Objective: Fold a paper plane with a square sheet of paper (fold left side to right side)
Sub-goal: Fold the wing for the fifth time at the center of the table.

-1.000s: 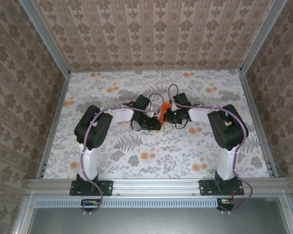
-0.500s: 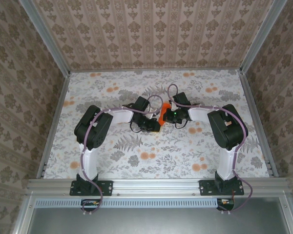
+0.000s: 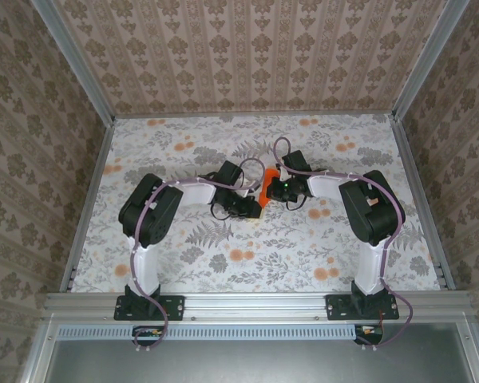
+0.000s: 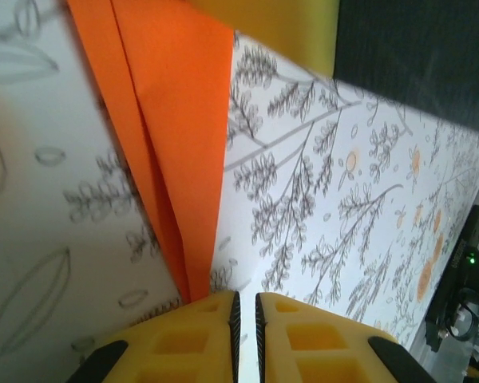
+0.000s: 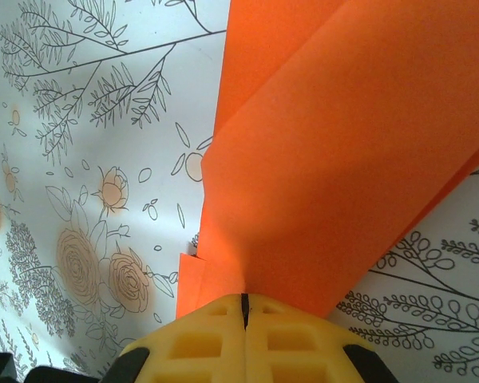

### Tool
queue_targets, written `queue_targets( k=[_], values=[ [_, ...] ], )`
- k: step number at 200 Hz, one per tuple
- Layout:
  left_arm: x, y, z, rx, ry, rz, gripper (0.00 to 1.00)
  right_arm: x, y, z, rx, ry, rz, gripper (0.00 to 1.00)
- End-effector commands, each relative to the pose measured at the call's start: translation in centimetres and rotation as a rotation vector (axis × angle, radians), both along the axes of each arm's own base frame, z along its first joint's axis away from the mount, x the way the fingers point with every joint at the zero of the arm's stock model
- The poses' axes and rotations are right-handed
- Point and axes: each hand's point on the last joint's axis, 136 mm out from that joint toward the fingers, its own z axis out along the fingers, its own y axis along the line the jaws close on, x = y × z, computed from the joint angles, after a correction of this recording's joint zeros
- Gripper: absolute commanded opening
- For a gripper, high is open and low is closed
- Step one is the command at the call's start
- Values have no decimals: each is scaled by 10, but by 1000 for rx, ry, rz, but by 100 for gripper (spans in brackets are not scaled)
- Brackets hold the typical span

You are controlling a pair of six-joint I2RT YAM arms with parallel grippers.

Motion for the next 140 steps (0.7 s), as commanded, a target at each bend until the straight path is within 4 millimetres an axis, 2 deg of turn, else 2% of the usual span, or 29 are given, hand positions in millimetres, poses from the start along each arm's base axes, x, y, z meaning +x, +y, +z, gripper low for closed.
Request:
queue_targets(
  k=[1,25,50,92,140],
  values=[
    [-8,-1,24,-40,1,-18,16,-31,-25,-48,-146,155,-21,0],
    [4,-2,38,-62,-26,-2,16,-30,-23,-46,-143,152,-19,0],
    [16,-3,38,-66,-34,14,16,-31,-21,-46,-142,152,-13,0],
    [30,-13,26,-65,-20,9,16,-32,-19,-47,-141,155,-11,0],
    [33,-17,8,-40,4,-8,16,-33,-19,-47,-139,157,-9,0]
  ],
)
